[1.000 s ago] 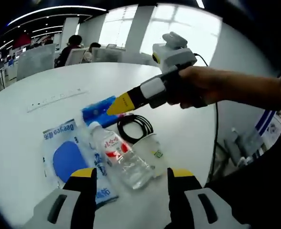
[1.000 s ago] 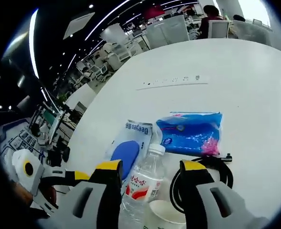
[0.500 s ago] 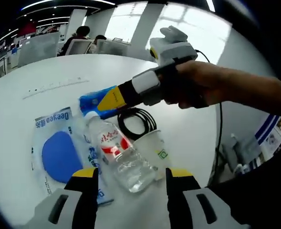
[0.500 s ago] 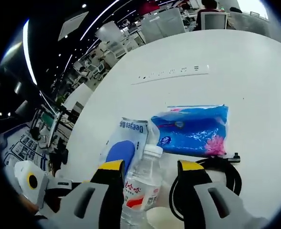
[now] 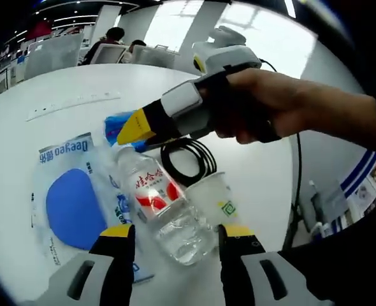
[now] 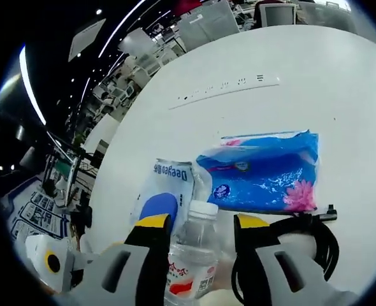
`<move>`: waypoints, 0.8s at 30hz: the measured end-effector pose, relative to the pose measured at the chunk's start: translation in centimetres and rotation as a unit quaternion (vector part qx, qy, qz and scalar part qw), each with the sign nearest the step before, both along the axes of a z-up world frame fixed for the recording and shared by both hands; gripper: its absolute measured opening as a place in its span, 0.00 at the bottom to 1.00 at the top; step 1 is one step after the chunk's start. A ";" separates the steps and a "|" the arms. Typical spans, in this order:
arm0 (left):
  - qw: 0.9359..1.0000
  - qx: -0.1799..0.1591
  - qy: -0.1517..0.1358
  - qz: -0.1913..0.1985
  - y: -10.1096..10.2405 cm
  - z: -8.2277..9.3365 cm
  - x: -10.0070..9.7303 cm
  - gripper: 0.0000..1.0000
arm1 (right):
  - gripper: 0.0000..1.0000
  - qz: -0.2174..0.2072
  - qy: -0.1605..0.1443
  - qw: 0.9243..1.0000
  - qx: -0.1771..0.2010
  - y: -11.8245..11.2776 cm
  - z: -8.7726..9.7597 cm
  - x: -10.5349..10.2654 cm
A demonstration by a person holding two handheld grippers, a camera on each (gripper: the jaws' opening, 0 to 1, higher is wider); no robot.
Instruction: Arrange the tabletop items into an orderly group along one side of the table until the central work area is clear of visible clutter.
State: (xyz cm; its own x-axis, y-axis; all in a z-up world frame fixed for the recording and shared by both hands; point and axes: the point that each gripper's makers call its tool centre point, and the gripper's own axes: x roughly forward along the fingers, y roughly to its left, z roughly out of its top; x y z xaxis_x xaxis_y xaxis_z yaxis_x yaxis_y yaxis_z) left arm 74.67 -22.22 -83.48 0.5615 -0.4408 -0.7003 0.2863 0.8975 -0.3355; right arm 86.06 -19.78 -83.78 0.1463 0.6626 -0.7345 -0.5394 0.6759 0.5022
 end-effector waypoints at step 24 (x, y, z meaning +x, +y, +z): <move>0.999 -0.027 0.036 0.000 -1.0 -1.6 0.5 0.47 | 0.20 0.018 0.045 0.999 -0.003 1.4 -2.7 0.1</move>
